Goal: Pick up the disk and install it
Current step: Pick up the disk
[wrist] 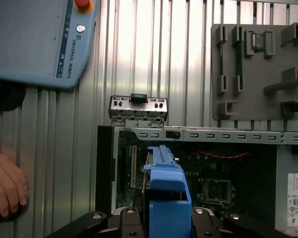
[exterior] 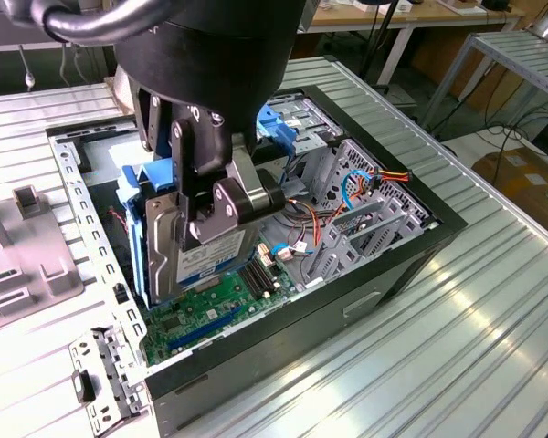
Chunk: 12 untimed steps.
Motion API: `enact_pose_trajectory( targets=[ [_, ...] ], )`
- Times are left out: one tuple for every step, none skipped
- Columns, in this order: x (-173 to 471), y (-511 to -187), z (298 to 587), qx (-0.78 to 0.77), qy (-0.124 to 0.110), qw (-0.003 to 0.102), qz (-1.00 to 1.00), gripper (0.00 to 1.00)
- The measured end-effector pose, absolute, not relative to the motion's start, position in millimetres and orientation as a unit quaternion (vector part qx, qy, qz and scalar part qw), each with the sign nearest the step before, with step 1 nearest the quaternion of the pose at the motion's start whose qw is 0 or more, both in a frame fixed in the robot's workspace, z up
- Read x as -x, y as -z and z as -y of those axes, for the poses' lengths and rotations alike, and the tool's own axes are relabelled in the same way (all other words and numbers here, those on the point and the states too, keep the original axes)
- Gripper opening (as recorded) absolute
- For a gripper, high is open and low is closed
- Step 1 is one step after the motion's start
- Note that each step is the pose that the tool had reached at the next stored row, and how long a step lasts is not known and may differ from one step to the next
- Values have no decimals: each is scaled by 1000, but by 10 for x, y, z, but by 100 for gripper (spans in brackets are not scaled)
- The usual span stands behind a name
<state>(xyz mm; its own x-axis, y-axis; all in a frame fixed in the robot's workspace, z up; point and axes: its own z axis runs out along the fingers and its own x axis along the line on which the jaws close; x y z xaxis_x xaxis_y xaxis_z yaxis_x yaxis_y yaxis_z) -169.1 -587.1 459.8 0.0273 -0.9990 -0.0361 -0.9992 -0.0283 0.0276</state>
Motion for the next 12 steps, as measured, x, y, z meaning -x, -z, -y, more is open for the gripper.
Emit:
enact_pose_trajectory(
  targets=[
    [1680, -4598, 5871, 717, -23, 3, -697, 36],
    [1671, -4598, 5871, 717, -23, 3, -697, 36],
    [1667, -4598, 5871, 717, -23, 3, -697, 36],
    [1660, -4598, 5871, 717, -23, 3, -697, 36],
    [1654, -4597, 5871, 717, -23, 3, -697, 36],
    [1649, -4597, 5871, 717, -23, 3, -697, 36],
    [1634, -4597, 5871, 717, -23, 3, -697, 36],
    [1627, -4597, 5871, 717, -23, 3, -697, 36],
    [1617, -4596, 5871, 717, -23, 3, -697, 36],
    [1599, -4596, 5871, 717, -23, 3, -697, 36],
    [1590, -4596, 5871, 717, -23, 3, -697, 36],
    [1582, -4595, 5871, 717, -23, 3, -697, 36]
  ],
)
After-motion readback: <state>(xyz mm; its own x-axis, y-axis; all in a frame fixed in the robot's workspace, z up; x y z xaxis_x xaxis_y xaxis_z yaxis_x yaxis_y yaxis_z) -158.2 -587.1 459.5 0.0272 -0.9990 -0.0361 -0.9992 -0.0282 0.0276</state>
